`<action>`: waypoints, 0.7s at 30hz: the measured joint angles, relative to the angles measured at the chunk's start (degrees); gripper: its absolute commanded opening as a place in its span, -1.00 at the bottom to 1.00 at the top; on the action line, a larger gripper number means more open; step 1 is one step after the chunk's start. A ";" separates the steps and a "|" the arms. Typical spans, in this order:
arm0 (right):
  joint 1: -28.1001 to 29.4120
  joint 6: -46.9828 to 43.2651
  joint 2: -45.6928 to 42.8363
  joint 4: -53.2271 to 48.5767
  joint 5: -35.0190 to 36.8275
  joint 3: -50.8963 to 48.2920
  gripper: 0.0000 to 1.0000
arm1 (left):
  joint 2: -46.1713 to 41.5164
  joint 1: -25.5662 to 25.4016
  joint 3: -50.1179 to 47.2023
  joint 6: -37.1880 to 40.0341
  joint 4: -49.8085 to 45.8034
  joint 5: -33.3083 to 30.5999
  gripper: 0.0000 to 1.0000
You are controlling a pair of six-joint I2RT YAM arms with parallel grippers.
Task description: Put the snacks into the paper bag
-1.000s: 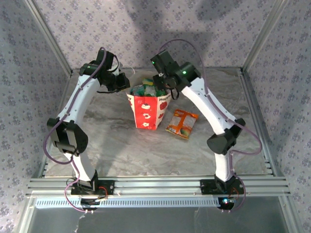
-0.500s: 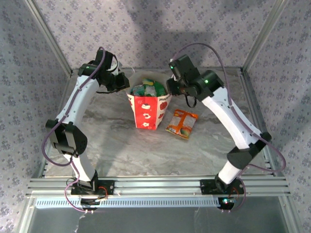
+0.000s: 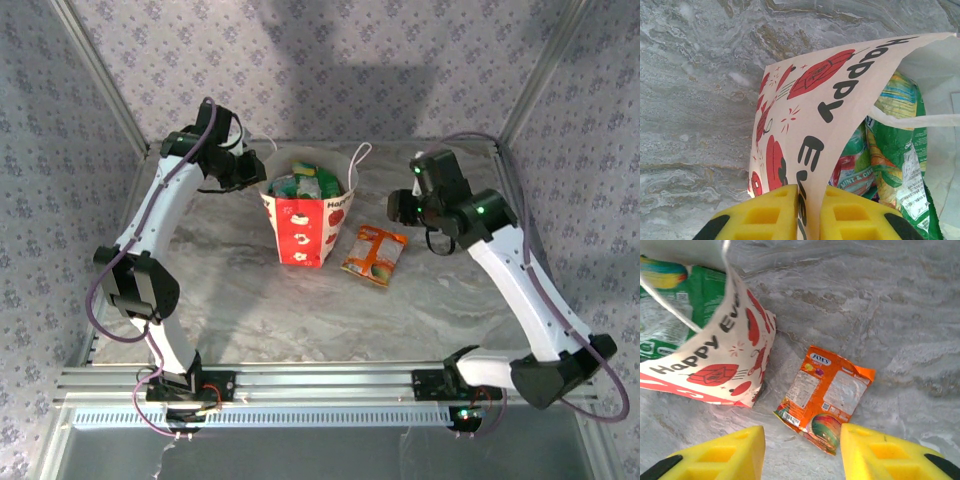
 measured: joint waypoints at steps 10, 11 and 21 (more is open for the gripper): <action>-9.07 5.88 -7.15 3.76 -9.70 -13.60 0.04 | 0.00 0.00 0.00 0.00 0.02 0.00 -0.66; -9.84 6.27 -7.54 4.31 -10.58 -14.97 0.07 | 0.00 0.00 0.00 0.00 0.02 0.00 -0.66; -16.79 8.50 -8.87 10.80 -21.73 -29.22 0.09 | 0.00 0.00 0.00 0.00 0.00 0.00 -0.67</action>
